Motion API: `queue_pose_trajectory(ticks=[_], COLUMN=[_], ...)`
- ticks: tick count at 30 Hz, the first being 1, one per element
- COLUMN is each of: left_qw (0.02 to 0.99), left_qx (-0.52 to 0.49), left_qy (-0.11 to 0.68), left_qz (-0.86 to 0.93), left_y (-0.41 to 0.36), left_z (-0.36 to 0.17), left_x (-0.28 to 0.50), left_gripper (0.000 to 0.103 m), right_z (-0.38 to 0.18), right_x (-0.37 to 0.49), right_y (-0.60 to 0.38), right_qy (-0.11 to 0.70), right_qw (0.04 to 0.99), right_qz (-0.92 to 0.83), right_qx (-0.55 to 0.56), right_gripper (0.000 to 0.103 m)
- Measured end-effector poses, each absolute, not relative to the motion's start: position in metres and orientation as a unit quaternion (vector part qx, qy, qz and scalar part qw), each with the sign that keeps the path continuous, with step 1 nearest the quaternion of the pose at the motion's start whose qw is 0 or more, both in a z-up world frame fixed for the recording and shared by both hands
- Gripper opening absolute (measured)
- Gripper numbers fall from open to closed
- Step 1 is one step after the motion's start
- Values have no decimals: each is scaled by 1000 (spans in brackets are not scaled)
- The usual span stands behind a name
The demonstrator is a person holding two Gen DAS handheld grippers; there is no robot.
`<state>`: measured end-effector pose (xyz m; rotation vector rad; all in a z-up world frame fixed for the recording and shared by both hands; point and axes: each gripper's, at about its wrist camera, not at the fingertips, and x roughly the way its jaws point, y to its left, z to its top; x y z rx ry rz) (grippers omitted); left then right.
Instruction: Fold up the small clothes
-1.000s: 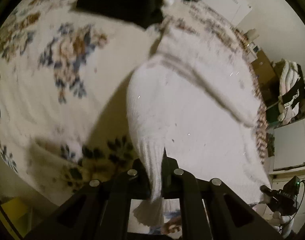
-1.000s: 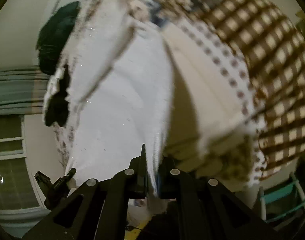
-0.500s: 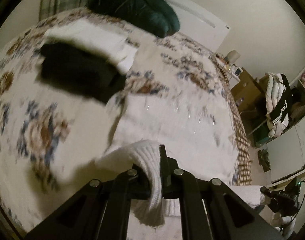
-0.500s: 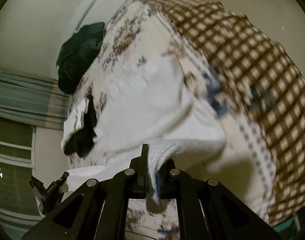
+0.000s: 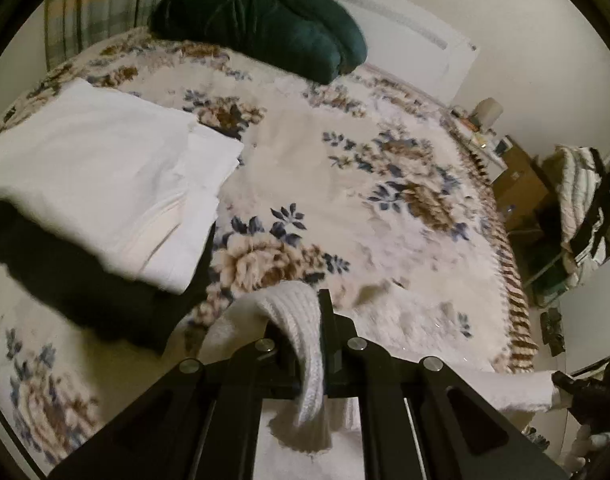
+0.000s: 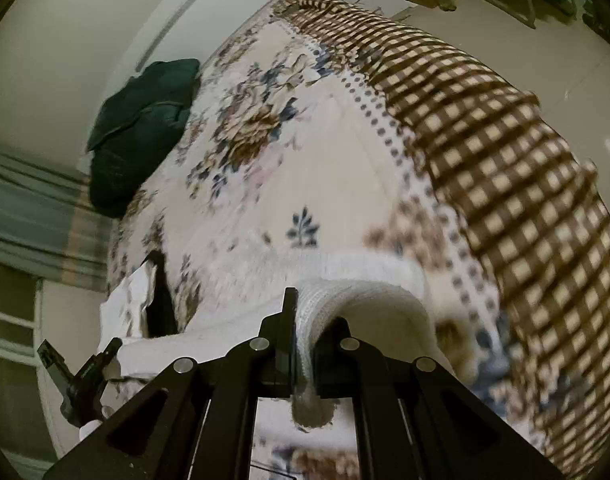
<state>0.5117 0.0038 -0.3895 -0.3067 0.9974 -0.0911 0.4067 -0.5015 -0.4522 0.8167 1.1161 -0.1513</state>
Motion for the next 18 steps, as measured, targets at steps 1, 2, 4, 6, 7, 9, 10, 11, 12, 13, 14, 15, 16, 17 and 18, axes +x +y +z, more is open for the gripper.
queue_pose_trajectory(ticks=[1, 2, 4, 6, 7, 9, 10, 11, 12, 13, 14, 15, 16, 17, 18], left_qw=[864, 860, 849, 834, 825, 812, 812, 811, 812, 814, 820, 826, 829, 830, 830], left_qx=[-141, -135, -132, -136, -139, -146, -140, -134, -129, -130, -131, -135, -140, -145, -152], left_qy=[481, 490, 510, 535, 547, 564, 567, 568, 568, 564, 556, 545, 541, 536, 534], left_qz=[-41, -39, -28, -27, -26, -29, -28, -29, -32, -35, -36, -39, -41, -44, -47], left_y=[3, 1, 1, 1, 1, 1, -1, -3, -6, -7, -8, -8, -8, -7, -6], left_z=[-395, -403, -422, -440, -448, -462, -464, -465, -464, -463, -459, -454, -452, -449, -446], left_x=[521, 530, 550, 566, 573, 586, 590, 593, 595, 596, 597, 595, 598, 597, 596], left_gripper=[4, 5, 5, 8, 9, 9, 9, 13, 24, 31, 57, 86, 93, 93, 93], right_z=[-458, -466, -481, -498, -508, -522, -530, -537, -543, -548, -553, -555, -555, -553, -549], right_x=[420, 433, 456, 477, 487, 496, 500, 505, 506, 508, 509, 509, 509, 507, 505], right_y=[-503, -503, -502, -501, -501, -504, -506, -511, -514, -518, -524, -528, -533, -537, -538], right_qy=[518, 522, 531, 546, 554, 559, 562, 562, 561, 560, 554, 550, 541, 529, 519], right_qw=[765, 762, 757, 751, 746, 739, 735, 731, 729, 725, 720, 717, 717, 723, 728], right_qz=[-76, -80, -87, -95, -100, -111, -113, -118, -116, -114, -111, -108, -105, -104, -99], right_qx=[376, 375, 370, 359, 356, 358, 361, 368, 375, 385, 404, 415, 426, 432, 436], right_gripper=[6, 6, 6, 6, 6, 6, 6, 7, 7, 9, 19, 31, 57, 76, 82])
